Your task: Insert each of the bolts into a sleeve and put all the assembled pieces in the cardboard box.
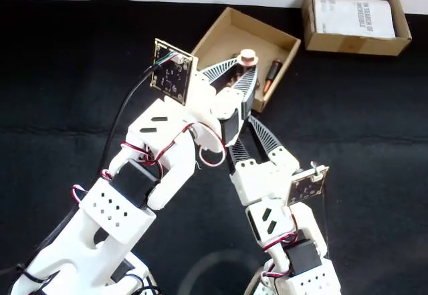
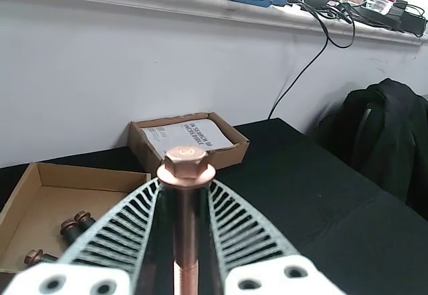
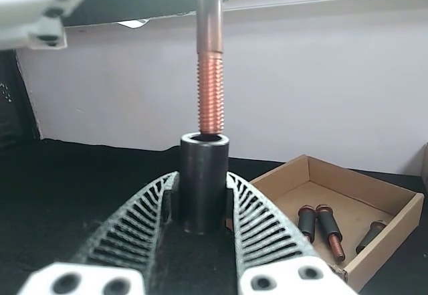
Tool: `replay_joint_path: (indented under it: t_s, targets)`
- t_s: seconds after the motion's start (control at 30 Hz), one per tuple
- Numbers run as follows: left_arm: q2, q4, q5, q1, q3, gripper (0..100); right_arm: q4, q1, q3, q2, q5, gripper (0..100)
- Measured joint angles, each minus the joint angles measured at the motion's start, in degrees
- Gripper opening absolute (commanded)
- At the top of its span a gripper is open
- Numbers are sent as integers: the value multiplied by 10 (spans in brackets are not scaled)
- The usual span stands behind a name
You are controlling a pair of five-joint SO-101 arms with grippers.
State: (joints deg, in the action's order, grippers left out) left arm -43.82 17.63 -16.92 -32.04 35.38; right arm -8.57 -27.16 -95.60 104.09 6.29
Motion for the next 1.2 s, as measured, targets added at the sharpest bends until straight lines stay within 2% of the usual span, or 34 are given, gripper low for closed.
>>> replay_joint_path:
  t_s: [0.2, 0.47, 1.0, 1.07, 1.2]
  targets:
    - [0, 2, 0, 0, 0, 11, 0, 0, 0, 0, 0, 7]
    - [-21, 65, 2, -29, -3, 10, 0, 0, 0, -1, 0, 7]
    - [-68, 73, 4, -45, 113, 14, 0, 0, 0, 0, 0, 7]
    - [-69, 56, 4, -38, 131, 49, 0, 0, 0, -1, 0, 7]
    - [-69, 28, 4, -17, 148, 213, 0, 2, 0, -1, 0, 7]
